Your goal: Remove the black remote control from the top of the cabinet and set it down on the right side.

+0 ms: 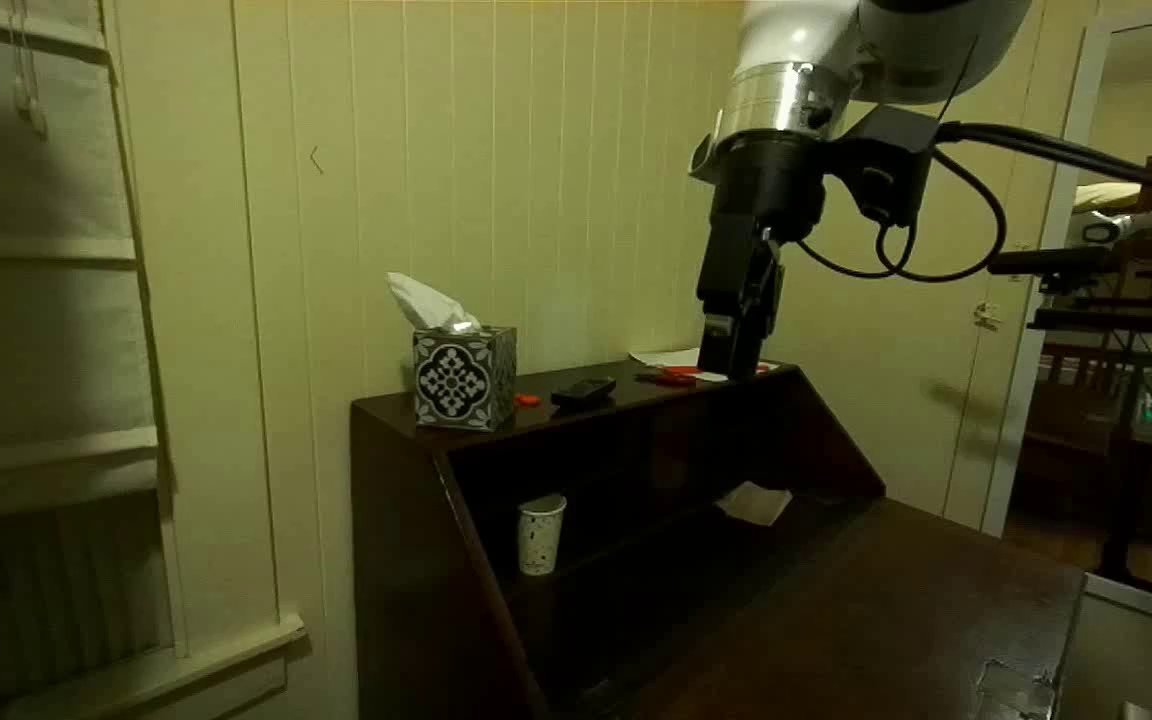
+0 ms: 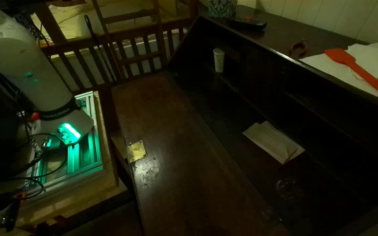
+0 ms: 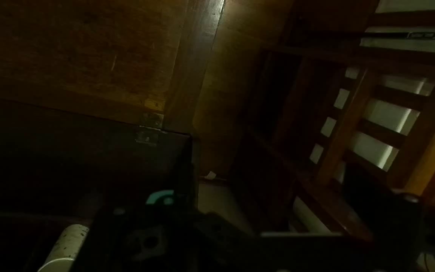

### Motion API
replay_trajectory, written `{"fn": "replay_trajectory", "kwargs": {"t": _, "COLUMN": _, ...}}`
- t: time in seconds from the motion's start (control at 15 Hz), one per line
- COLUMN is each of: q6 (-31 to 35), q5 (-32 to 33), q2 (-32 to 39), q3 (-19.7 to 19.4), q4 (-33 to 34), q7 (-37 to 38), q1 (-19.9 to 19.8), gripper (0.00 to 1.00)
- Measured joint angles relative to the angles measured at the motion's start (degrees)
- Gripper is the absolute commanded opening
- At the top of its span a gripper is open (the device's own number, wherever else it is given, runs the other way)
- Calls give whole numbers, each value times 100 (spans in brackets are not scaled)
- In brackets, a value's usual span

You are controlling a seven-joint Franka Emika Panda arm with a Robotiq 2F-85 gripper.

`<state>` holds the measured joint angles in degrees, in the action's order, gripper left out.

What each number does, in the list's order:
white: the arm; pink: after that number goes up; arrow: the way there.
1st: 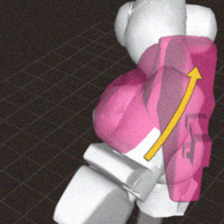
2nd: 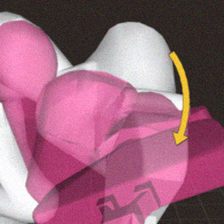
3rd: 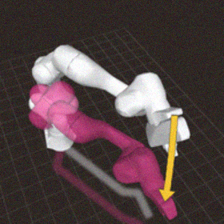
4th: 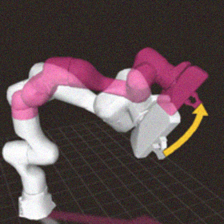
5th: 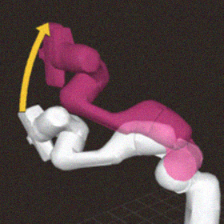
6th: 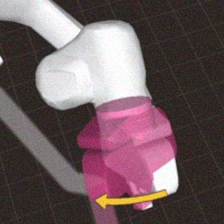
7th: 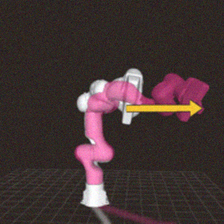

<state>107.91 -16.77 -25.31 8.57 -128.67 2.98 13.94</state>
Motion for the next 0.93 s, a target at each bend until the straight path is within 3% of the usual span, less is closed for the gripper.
{"fn": "replay_trajectory", "kwargs": {"t": 0.73, "q6": 7, "q5": 20, "q2": 1, "q3": 6, "q4": 0, "q7": -1, "q1": -25, "gripper": 100}}
{"fn": "replay_trajectory", "kwargs": {"t": 0.93, "q6": 349, "q5": 105, "q2": -81, "q3": -156, "q4": -31, "q7": -5, "q1": -370, "gripper": 100}}
